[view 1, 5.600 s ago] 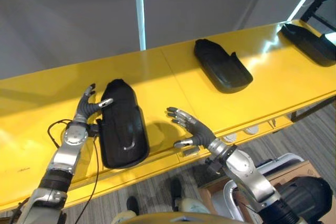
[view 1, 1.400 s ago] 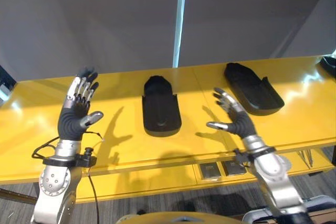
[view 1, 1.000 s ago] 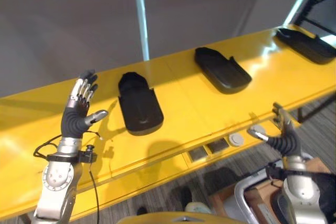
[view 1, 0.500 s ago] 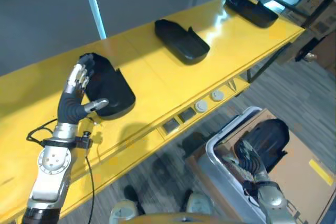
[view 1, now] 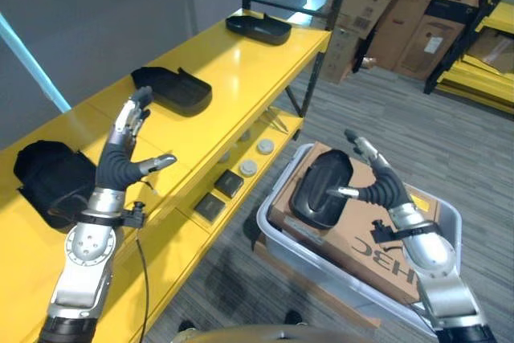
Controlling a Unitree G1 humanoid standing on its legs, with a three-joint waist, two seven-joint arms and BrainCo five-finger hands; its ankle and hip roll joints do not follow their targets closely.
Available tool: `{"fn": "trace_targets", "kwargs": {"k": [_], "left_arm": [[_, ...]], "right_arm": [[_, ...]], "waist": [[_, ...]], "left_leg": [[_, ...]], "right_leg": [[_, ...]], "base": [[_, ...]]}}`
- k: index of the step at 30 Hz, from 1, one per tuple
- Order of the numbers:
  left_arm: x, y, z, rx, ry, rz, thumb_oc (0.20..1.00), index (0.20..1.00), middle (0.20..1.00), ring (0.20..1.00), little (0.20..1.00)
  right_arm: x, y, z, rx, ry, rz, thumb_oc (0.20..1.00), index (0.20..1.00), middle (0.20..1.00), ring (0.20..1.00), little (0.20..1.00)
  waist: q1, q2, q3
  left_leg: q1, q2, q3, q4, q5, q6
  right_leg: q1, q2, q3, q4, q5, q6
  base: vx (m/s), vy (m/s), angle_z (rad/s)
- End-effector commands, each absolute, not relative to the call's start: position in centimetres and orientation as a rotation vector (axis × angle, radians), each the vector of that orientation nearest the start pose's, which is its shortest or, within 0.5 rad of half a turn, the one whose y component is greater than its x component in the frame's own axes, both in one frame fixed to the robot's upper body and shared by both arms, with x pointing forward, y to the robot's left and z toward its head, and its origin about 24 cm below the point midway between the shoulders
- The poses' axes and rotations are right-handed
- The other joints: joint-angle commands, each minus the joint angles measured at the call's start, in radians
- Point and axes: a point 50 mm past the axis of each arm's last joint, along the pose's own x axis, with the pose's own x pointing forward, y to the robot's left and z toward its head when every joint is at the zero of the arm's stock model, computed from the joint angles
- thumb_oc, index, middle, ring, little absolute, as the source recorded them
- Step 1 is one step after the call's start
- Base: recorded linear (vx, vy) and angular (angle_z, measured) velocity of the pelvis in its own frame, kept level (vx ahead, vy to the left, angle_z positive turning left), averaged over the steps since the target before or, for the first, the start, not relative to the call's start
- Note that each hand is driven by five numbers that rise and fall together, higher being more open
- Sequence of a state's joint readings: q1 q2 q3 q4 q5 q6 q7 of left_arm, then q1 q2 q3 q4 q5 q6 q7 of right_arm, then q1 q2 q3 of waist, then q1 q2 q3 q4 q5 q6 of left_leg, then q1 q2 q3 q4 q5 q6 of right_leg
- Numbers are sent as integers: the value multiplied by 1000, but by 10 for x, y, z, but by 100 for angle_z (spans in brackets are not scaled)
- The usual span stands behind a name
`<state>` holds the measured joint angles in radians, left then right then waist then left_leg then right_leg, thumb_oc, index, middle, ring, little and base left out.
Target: Move parts from the plastic box to the shelf.
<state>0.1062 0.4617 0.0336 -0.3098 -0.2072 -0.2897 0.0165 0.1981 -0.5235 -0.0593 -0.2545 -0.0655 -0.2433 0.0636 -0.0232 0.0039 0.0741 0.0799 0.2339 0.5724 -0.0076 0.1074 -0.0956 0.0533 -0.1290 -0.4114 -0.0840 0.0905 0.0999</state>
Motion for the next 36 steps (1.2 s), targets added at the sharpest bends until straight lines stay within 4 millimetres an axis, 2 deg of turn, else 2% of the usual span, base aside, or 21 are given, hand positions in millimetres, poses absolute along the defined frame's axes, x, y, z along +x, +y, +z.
{"fn": "trace_targets", "kwargs": {"k": [1,2,3,4,6,7,8,9,10,12,15,16,18,19,20,27,30,31,36], "left_arm": [[219,213,151,340,-574,-97,1000,1000,1000,1000,1000],[219,214,149,348,-561,-97,1000,1000,1000,1000,1000],[219,214,149,348,-561,-96,1000,1000,1000,1000,1000],[218,216,139,370,-515,-95,1000,1000,1000,1000,1000],[216,218,130,402,-473,-107,1000,1000,1000,1000,1000],[213,219,126,409,-449,-124,1000,1000,1000,1000,1000],[213,219,126,408,-449,-125,1000,1000,1000,1000,1000],[210,221,114,419,-385,-142,1000,1000,1000,1000,1000],[210,221,106,418,-341,-151,1000,1000,1000,1000,1000],[208,220,92,414,-270,-182,1000,1000,1000,1000,1000],[204,220,59,390,-111,-208,1000,1000,1000,1000,1000],[202,220,43,402,-32,-224,1000,1000,1000,1000,1000],[199,221,18,413,83,-224,1000,1000,1000,1000,1000],[198,221,12,425,109,-229,1000,1000,1000,1000,1000],[193,222,-4,455,192,-236,1000,1000,1000,1000,1000],[187,217,-37,496,342,-289,1000,1000,1000,1000,1000],[187,213,-50,543,398,-322,1000,1000,1000,1000,1000],[188,213,-50,544,395,-321,1000,1000,1000,1000,1000],[183,216,-64,595,467,-336,1000,1000,1000,1000,1000]], "right_arm": [[218,-225,136,-582,-452,116,1000,1000,1000,1000,1000],[220,-225,135,-585,-445,124,1000,1000,1000,1000,1000],[220,-225,135,-586,-446,124,1000,1000,1000,1000,1000],[226,-222,129,-571,-420,145,1000,1000,1000,1000,1000],[229,-219,124,-544,-404,174,1000,1000,1000,1000,1000],[229,-220,120,-538,-386,180,1000,1000,1000,1000,1000],[229,-220,120,-538,-386,180,1000,1000,1000,1000,1000],[225,-224,113,-527,-347,189,1000,1000,1000,1000,1000],[224,-226,108,-515,-323,182,1000,1000,1000,1000,1000],[223,-229,100,-488,-279,172,1000,1000,1000,1000,1000],[219,-228,80,-452,-188,169,1000,1000,1000,1000,1000],[220,-226,73,-453,-157,175,1000,1000,1000,1000,1000],[224,-225,67,-442,-128,162,1000,1000,1000,1000,1000],[227,-224,66,-431,-123,162,1000,1000,1000,1000,1000],[229,-222,64,-412,-110,171,1000,1000,1000,1000,1000],[248,-237,80,-578,-138,114,1000,1000,1000,1000,1000],[272,-242,91,-622,-167,33,1000,1000,1000,1000,1000],[273,-242,91,-622,-170,32,1000,1000,1000,1000,1000],[305,-242,107,-671,-204,-58,1000,1000,1000,1000,1000]], "waist": [[11,-28,77],[22,-23,80],[20,-22,80],[67,-25,90],[92,-29,93],[90,-25,91],[89,-25,91],[69,-14,69],[57,-14,60],[55,-10,52],[38,-7,45],[32,-10,50],[31,-15,58],[36,-17,59],[38,-21,65],[48,-41,101],[68,-52,135],[66,-52,135],[105,-61,173]], "left_leg": [[-151,24,-122,189,-61,-43],[-151,7,-189,190,-71,-47],[-151,8,-191,192,-72,-48],[-157,-61,-426,154,-114,-21],[-155,-95,-606,103,-136,-17],[-140,-103,-661,67,-146,-7],[-141,-104,-661,62,-139,-6],[-93,-94,-657,-2,-134,-8],[-75,-99,-663,-11,-137,-10],[-40,-110,-661,-46,-139,-1],[1,-118,-623,-74,-144,10],[4,-126,-616,-77,-149,20],[-1,-133,-590,-79,-152,31],[-5,-135,-577,-80,-154,35],[-12,-137,-558,-80,-157,40],[-79,-140,-561,-80,-138,40],[-142,-136,-588,-80,-121,40],[-146,-136,-589,-80,-120,40],[-210,-133,-622,-80,-96,40]], "right_leg": [[120,-12,-55,-3,-188,13],[112,-8,-43,-3,-192,12],[113,-7,-44,-3,-193,11],[85,-4,5,-3,-173,13],[76,7,67,-3,-167,16],[70,17,93,-3,-165,18],[67,16,93,-3,-160,18],[60,32,121,-3,-156,25],[56,34,139,-3,-147,29],[52,34,171,-3,-141,30],[41,28,200,-3,-128,38],[26,26,219,-3,-118,41],[-2,21,245,-3,-104,49],[-15,20,255,-3,-100,51],[-28,16,255,-3,-94,55],[-85,12,229,-3,-81,60],[-137,17,222,-3,-69,61],[-140,17,221,-3,-69,60],[-187,25,208,-3,-59,57]], "base": [[-50,-133,-29],[-16,-60,-65],[-79,-15,-93],[-66,-15,-111],[-14,-25,-123],[6,-13,-181],[39,55,-156],[72,117,-110],[121,146,-90],[84,124,-103],[38,138,-49],[-31,143,-60],[-57,109,-93],[-75,80,-43],[-71,61,-30],[-82,2,0],[-136,-38,37],[-82,-40,13],[-50,-21,11]]}}
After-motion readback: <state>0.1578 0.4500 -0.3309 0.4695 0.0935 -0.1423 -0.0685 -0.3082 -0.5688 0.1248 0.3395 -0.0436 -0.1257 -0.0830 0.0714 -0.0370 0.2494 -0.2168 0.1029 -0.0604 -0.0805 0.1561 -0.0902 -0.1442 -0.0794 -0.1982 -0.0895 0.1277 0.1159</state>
